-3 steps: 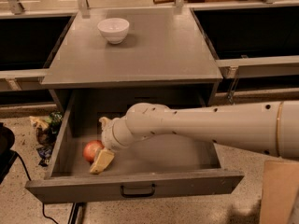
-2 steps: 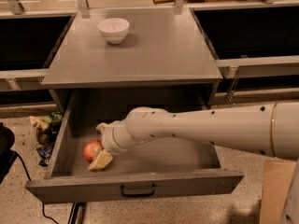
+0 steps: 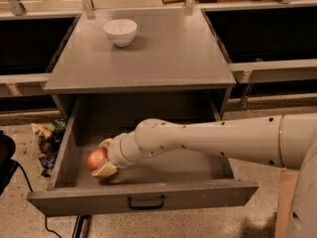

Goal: Pick apple from top drawer and place on counter

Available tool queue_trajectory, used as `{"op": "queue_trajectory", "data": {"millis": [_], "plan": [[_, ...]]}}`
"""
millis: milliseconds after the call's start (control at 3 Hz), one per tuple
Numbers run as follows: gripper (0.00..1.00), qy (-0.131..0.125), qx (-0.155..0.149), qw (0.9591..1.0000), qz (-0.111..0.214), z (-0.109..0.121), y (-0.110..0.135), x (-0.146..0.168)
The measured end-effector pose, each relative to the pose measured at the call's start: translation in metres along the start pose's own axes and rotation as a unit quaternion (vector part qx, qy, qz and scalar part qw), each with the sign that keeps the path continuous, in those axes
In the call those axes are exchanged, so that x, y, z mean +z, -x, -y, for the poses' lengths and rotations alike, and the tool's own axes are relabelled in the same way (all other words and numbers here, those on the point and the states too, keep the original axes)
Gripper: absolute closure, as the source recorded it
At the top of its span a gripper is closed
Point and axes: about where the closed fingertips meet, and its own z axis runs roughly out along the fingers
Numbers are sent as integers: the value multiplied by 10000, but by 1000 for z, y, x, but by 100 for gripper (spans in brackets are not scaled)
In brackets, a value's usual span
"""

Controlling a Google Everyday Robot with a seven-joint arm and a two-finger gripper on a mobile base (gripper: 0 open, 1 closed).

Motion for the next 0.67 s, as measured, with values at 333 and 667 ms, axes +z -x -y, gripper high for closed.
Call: {"op": "queue_trajectory", "data": {"millis": [333,667], "plan": [[89,-98,-43,9991,411,3,13,-15],[100,-328,-470,9934,994,6,47,-60]]}}
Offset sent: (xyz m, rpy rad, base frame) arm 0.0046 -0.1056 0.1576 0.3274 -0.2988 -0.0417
